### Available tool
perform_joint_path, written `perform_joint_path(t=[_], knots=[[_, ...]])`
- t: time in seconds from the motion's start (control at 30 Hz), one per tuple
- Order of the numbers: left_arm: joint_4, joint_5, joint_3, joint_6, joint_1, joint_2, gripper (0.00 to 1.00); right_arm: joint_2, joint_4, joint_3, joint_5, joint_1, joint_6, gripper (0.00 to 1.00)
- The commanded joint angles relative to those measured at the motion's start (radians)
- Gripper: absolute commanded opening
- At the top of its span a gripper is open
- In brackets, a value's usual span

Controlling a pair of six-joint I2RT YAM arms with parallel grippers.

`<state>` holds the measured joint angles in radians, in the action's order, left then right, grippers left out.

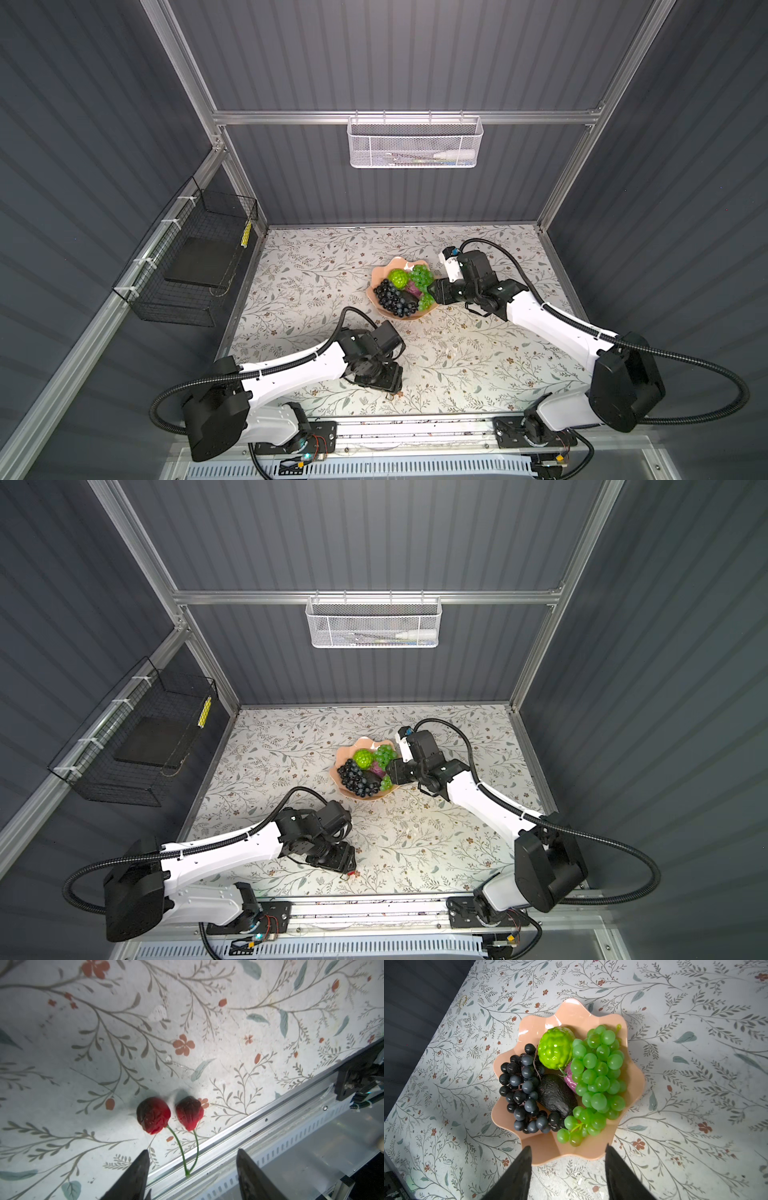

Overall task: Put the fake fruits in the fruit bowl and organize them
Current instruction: 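Move the left gripper down to the red cherries and close on their stems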

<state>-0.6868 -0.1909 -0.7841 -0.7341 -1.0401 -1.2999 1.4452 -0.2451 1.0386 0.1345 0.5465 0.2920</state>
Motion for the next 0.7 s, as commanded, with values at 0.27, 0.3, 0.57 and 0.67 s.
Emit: perform_joint_path(t=[0.27,0.3,0.57,0.67], knots=[[0.121,-0.011,0.111,-0.194,-0.018,0.02,0.57,0.039,0.028,-0.003,0.014,0.027,0.019,0.53],[0.138,-0.018,0.113,-0.197,-0.018,0.01,0.55,0.042,0.029,-0.003,0.016,0.026,0.019,0.52],[0.208,-0.039,0.151,-0.234,-0.018,-0.004,0.41,0.053,0.03,-0.008,0.007,0.033,0.015,0.52],[0.228,-0.047,0.172,-0.249,-0.019,0.0,0.39,0.054,0.038,-0.012,0.008,0.035,0.015,0.52]])
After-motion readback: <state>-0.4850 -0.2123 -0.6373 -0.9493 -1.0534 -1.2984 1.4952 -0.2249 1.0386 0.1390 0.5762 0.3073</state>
